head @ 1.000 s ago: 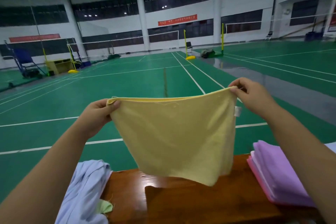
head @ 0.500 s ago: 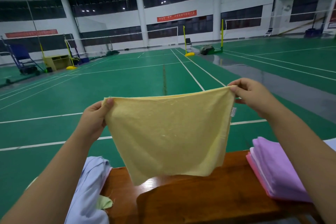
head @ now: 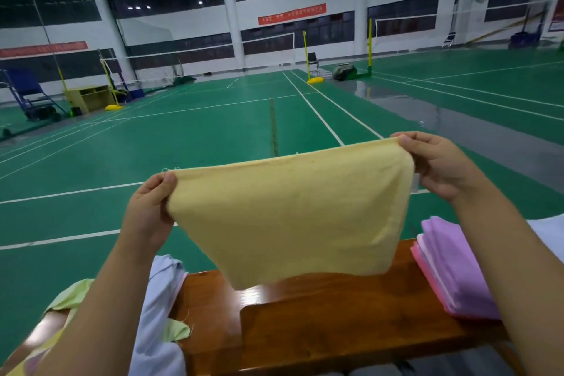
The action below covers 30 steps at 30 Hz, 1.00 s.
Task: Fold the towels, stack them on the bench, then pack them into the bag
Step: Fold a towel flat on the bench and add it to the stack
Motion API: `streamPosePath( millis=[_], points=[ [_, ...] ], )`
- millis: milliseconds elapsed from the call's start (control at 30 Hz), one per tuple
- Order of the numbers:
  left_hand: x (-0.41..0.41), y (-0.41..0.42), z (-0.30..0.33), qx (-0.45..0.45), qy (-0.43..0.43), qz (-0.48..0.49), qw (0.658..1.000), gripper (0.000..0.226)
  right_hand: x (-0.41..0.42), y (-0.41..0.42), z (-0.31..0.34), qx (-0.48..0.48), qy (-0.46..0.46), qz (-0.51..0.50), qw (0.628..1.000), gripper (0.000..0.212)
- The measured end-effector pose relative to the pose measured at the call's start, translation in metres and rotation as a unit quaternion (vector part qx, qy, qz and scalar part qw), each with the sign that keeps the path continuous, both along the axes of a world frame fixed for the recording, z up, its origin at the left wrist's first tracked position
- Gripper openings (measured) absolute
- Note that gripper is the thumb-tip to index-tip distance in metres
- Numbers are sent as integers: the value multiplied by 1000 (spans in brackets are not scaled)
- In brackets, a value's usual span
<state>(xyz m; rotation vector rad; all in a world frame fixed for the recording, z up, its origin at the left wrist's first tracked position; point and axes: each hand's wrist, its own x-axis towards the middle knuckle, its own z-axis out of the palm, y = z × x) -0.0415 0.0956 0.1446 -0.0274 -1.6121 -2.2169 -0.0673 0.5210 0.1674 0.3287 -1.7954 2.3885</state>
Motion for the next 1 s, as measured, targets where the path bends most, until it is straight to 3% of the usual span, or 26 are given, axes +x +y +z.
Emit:
streamPosePath(
  millis=[133, 200, 300, 400, 567, 667, 1000],
  points=[
    [-11, 7, -16, 22, -73, 32, 997, 22, -12, -14, -17, 5, -87, -37, 995, 5],
    [-16, 13, -32, 21, -118, 57, 991, 21, -18, -21, -35, 5, -151, -71, 986, 12],
    [-8, 39, -57, -11, -149, 71, 986, 24, -11, -39, -59, 16, -197, -143, 970, 5],
    [17, 86, -76, -43, -169, 41, 984, 18, 12, -68, -87, 88, -157, -186, 966, 8],
    [57, 160, -95, -105, -180, -60, 976, 14, 60, -123, -120, 207, -104, -123, 965, 9],
    [64, 172, -104, -170, -164, -63, 970, 15, 75, -131, -122, 263, -75, -107, 956, 11],
    [78, 175, -103, -249, -105, -86, 959, 9, 95, -123, -117, 304, -41, -102, 946, 25]
  ],
)
